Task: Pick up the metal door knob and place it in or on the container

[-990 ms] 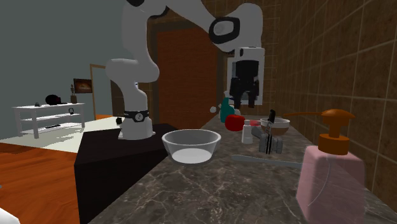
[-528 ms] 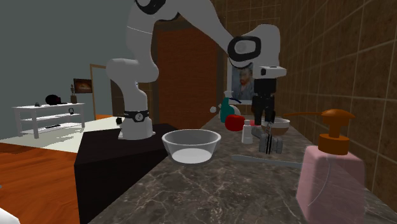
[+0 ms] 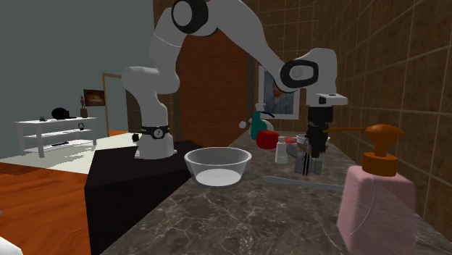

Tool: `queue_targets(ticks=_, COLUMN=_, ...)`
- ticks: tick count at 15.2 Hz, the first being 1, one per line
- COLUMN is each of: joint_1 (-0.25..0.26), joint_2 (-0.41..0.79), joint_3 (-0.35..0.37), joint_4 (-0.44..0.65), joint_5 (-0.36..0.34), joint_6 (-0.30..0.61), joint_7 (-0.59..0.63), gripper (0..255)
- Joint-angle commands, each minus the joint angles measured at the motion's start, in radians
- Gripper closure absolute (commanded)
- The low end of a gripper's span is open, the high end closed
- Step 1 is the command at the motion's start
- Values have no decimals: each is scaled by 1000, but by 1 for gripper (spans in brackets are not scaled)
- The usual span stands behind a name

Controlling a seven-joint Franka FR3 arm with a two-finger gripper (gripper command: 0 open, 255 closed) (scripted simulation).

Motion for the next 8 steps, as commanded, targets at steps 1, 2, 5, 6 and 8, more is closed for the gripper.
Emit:
queue_targets(ticks=1, joint_1=8, joint_2=22, joint_3=-6, joint_4=8, joint_5=-9, joint_6=14, joint_7=5, gripper=0)
queue_targets(ticks=2, joint_1=10, joint_2=32, joint_3=-9, joint_4=10, joint_5=-13, joint_6=22, joint_7=7, gripper=0)
queue_targets(ticks=5, joint_1=16, joint_2=62, joint_3=-19, joint_4=16, joint_5=-23, joint_6=46, joint_7=13, gripper=0)
queue_targets(ticks=6, joint_1=20, joint_2=78, joint_3=-24, joint_4=20, joint_5=-29, joint_6=58, joint_7=16, gripper=0)
queue_targets(ticks=8, joint_1=20, joint_2=78, joint_3=-24, joint_4=20, joint_5=-29, joint_6=58, joint_7=16, gripper=0)
